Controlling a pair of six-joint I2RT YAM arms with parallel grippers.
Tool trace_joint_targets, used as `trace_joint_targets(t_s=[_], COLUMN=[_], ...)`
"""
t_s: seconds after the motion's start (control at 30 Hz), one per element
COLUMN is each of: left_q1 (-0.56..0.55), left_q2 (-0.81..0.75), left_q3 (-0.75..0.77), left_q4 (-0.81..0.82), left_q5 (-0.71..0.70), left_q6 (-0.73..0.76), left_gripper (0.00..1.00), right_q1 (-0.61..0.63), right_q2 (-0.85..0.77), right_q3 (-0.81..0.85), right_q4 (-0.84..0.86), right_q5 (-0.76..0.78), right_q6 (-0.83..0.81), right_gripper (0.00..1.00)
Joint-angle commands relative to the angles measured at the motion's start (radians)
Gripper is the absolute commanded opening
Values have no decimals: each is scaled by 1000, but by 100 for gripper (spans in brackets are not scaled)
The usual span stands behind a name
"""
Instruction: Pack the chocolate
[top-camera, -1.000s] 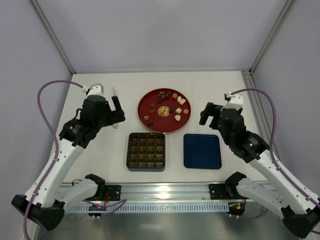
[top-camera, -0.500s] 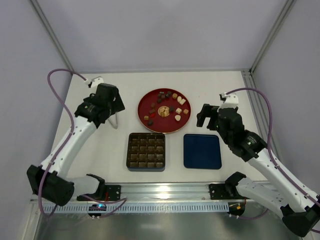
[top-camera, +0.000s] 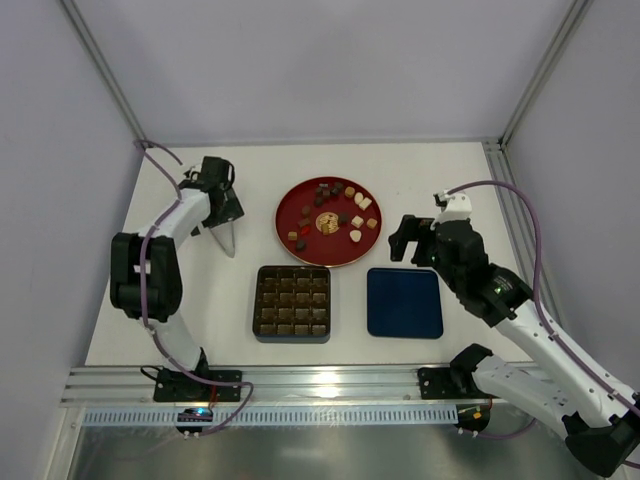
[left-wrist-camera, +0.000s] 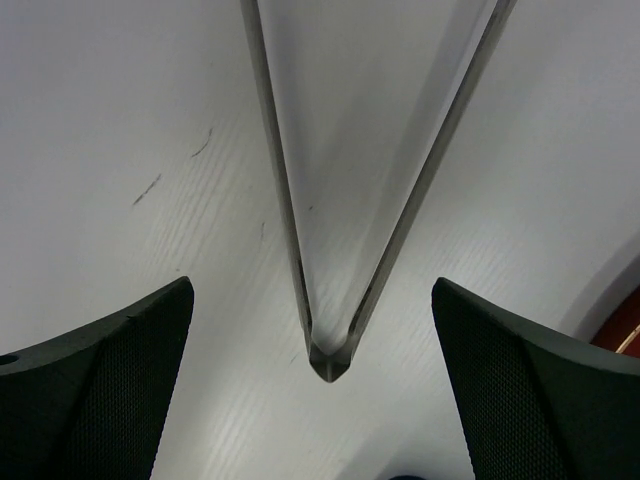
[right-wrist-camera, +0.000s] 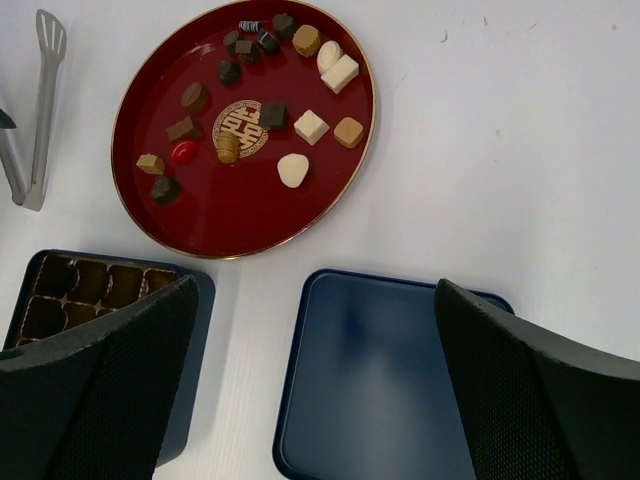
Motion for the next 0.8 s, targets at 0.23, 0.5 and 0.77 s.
trace_joint_targets(t_s=[0.23,0.5,0.77], left_q1=[45,60,71], left_q2=[147,213,231], left_q3=[55,62,35], left_q4=[111,148,168], left_q5=[56,100,128], left_q6=[52,74,49], left_gripper=[99,98,91], right_q1=[3,4,4], right_q2=[-32,-22,-15], right_q3=[-8,-20,-36], right_q4=[22,32,42], right_q5=[-8,-12,-20], right_q6=[-21,-13,-3], right_gripper=[100,100,100])
